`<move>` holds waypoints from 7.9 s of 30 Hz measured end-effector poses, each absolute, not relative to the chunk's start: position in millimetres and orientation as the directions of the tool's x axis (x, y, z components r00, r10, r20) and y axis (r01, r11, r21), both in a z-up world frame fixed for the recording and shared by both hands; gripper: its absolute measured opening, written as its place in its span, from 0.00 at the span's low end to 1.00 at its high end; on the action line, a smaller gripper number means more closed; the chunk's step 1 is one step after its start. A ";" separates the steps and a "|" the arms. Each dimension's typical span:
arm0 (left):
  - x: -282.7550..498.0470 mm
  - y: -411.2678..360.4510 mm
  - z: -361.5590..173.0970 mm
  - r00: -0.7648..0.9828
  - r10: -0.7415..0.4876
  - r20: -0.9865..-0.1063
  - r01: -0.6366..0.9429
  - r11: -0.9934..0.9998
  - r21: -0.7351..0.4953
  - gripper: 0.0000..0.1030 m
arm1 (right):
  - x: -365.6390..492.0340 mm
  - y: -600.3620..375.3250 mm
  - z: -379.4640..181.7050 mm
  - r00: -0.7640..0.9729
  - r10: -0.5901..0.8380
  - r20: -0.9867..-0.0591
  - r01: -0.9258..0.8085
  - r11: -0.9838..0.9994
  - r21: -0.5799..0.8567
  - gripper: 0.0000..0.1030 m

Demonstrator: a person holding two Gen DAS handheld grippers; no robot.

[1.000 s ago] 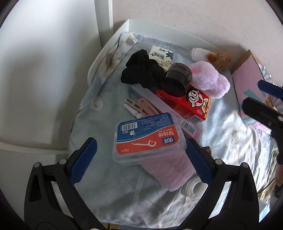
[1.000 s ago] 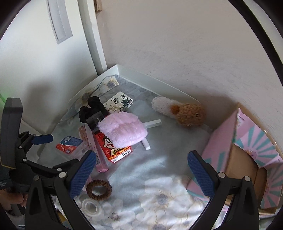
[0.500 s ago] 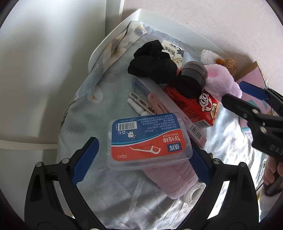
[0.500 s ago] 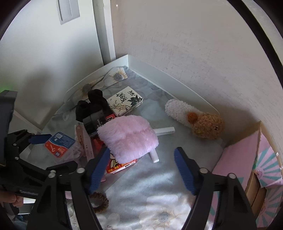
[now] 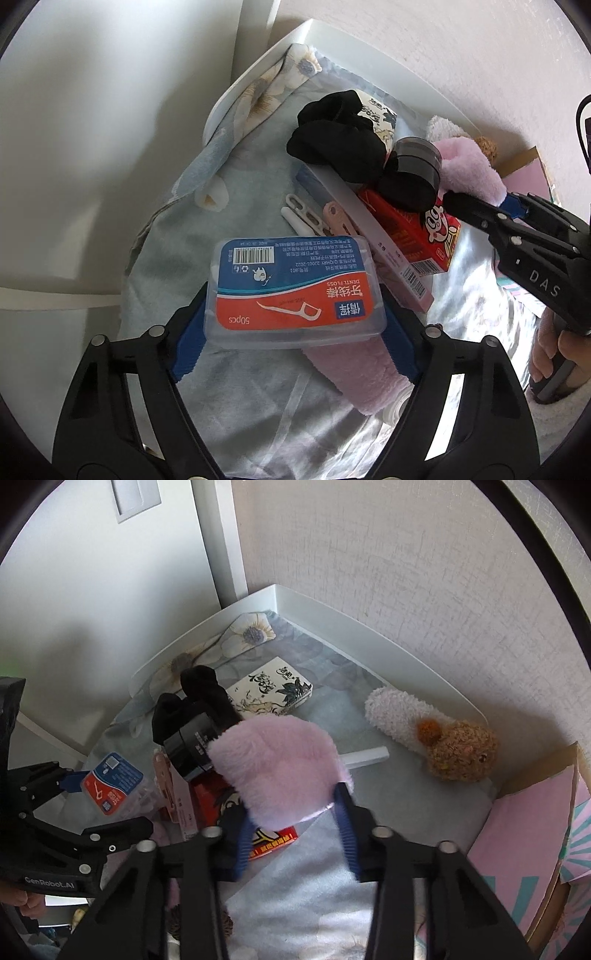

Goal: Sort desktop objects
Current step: 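Grasp the clear floss box with the left tool while the right tool grasps the pink slipper, then carry the floss box with the left tool while the right tool carries the slipper into the cardboard box, then open both tools and withdraw from the cardboard box, then grasp the second pink slipper with the left tool while the right tool grasps the red milk carton, then carry the slipper with the left tool while the right tool carries the milk carton into the box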

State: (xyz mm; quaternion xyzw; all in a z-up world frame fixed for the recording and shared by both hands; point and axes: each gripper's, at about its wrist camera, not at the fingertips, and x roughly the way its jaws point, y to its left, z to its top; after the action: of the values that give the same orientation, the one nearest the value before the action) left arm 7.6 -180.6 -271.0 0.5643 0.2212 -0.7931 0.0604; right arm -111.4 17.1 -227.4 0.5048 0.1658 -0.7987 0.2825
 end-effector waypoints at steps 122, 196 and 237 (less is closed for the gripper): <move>-125.2 114.2 -139.8 -0.550 0.140 -0.823 -0.050 -0.990 -0.135 0.98 | -47.8 365.7 -134.2 -0.525 -0.146 -0.839 -0.009 -0.984 0.177 0.75; 14.3 -130.8 -256.8 -0.288 0.087 -0.954 0.313 -0.933 -0.180 0.98 | -76.0 23.9 -205.8 -0.266 -0.300 -0.916 0.575 -0.812 0.099 0.75; 15.7 -148.3 -263.4 -0.351 0.238 -0.906 0.302 -0.887 -0.350 0.26 | -63.2 14.1 -230.8 -0.235 -0.269 -0.934 0.638 -0.768 0.060 0.47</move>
State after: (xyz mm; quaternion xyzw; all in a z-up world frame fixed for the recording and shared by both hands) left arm 15.7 -148.3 -263.4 0.5694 0.2371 -0.7869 0.0205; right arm -63.2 14.1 -230.8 0.5431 0.1700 -0.7673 0.2954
